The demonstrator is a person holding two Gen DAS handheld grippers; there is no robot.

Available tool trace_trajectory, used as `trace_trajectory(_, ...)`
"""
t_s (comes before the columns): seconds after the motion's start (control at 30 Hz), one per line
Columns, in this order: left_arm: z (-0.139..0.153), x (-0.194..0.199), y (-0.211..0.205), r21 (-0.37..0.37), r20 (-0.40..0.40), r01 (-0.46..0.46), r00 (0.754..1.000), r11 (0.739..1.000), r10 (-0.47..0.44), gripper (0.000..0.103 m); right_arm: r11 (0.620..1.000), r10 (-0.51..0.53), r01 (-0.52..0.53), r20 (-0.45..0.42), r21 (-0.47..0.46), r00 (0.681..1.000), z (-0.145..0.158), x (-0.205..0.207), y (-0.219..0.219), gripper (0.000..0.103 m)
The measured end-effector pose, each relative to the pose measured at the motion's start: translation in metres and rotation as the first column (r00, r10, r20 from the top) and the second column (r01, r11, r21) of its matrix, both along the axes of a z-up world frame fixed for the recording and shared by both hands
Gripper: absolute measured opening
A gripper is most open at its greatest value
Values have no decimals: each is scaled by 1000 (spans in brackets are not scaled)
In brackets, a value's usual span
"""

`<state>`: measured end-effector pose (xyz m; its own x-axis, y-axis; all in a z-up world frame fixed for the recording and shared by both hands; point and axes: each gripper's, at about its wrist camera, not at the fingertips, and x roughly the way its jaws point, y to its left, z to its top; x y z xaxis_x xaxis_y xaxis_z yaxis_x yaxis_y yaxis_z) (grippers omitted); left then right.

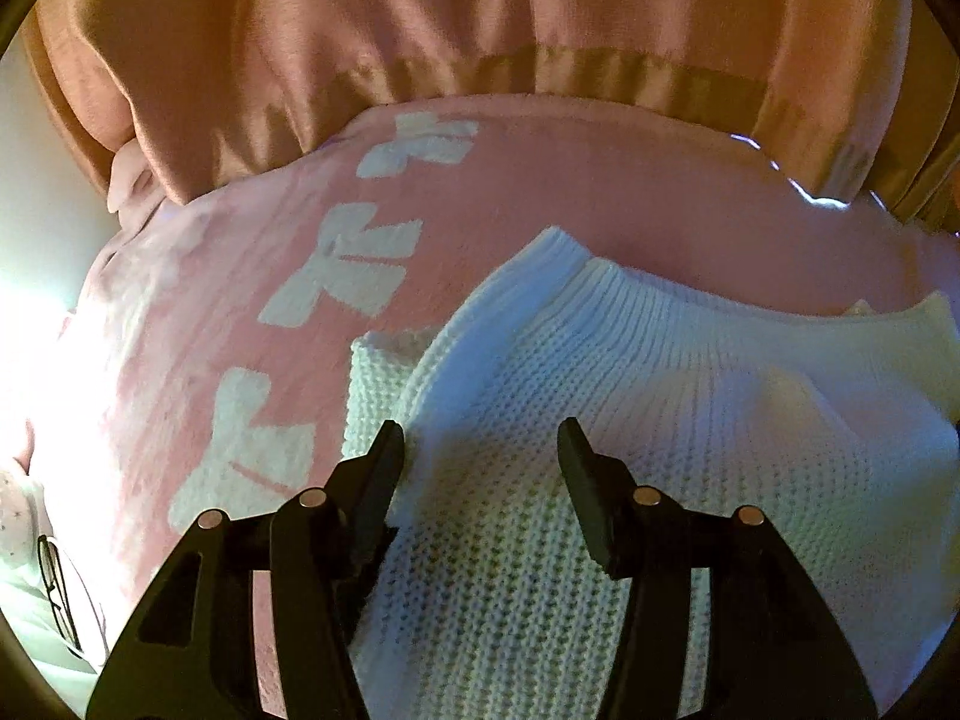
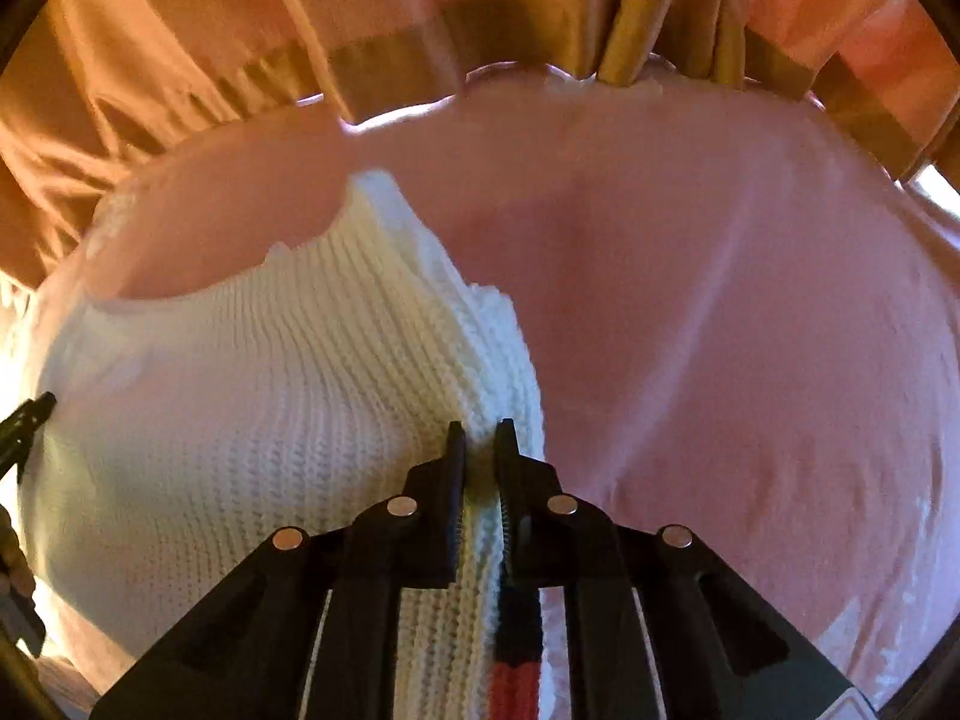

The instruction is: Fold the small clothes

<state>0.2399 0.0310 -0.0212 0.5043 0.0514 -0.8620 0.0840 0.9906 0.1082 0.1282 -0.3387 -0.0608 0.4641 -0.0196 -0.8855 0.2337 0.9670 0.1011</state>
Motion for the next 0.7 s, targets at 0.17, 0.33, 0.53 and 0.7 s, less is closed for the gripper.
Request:
trace_trajectory(0.17, 4, -4, 1, -5, 2, -2, 1000, 1000, 2, 57, 999, 8, -14, 127, 44, 992, 41, -20, 8, 45)
trace_trajectory(0.33, 12, -21, 16, -98, -43, 4, 999, 995, -8, 71, 999, 26, -26, -11, 25, 1000, 18, -25, 5, 61)
trace_trajectory(0.53, 0, -38, 58, -175, -137, -50, 990, 983, 26, 78, 981, 74, -56, -92, 188, 993, -11, -42, -7, 63)
trace_trajectory(0.7, -35, -33, 85, -311, -294, -177, 952, 934, 82, 80, 944, 65, -29, -100, 329, 993, -26, -42, -11, 50)
